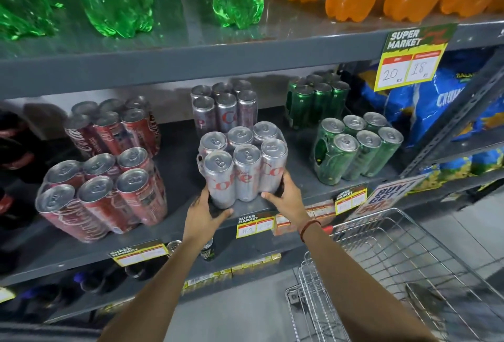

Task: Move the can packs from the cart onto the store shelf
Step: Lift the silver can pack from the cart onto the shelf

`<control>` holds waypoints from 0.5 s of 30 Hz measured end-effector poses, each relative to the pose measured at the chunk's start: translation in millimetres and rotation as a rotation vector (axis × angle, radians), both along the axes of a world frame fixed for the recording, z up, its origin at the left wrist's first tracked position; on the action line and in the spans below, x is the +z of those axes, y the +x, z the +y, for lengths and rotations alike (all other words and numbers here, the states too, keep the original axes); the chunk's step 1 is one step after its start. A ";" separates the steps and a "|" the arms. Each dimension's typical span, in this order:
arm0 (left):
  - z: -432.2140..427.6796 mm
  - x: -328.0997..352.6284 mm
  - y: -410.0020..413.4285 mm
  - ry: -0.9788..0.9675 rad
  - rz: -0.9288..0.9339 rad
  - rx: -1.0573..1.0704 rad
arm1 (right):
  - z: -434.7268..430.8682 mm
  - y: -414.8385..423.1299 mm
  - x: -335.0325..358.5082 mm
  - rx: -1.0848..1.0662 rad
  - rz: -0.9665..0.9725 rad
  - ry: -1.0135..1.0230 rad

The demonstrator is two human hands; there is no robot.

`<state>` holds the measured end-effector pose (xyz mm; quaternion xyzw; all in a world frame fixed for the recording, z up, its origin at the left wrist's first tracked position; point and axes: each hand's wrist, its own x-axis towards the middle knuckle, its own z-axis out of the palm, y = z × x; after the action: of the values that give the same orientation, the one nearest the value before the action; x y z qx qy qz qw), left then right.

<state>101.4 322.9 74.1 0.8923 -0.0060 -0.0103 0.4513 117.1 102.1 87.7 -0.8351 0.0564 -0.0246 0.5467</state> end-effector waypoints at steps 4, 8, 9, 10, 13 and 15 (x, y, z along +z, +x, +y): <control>-1.8 -2.9 -2.6 -0.030 0.001 0.017 | 2.7 -6.3 -3.5 -0.044 -0.018 0.008; -3.9 -6.5 -11.3 -0.021 -0.006 0.049 | 1.5 -20.5 -11.6 -0.059 -0.039 0.054; -4.3 -7.5 -13.3 -0.018 -0.012 0.052 | 1.3 -22.2 -12.9 -0.059 -0.041 0.056; -4.9 -8.2 -14.6 -0.013 -0.019 0.054 | 1.4 -23.1 -13.1 -0.057 -0.043 0.053; -4.9 -6.5 -15.1 0.003 -0.028 0.054 | 1.3 -22.0 -12.0 -0.056 -0.036 0.043; -4.4 -4.5 -15.4 -0.004 -0.029 0.049 | 1.4 -21.3 -12.1 -0.050 -0.032 0.032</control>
<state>86.1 318.6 69.6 0.8913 0.0092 0.0138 0.4530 95.8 103.5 75.5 -0.8241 0.0689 -0.0509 0.5600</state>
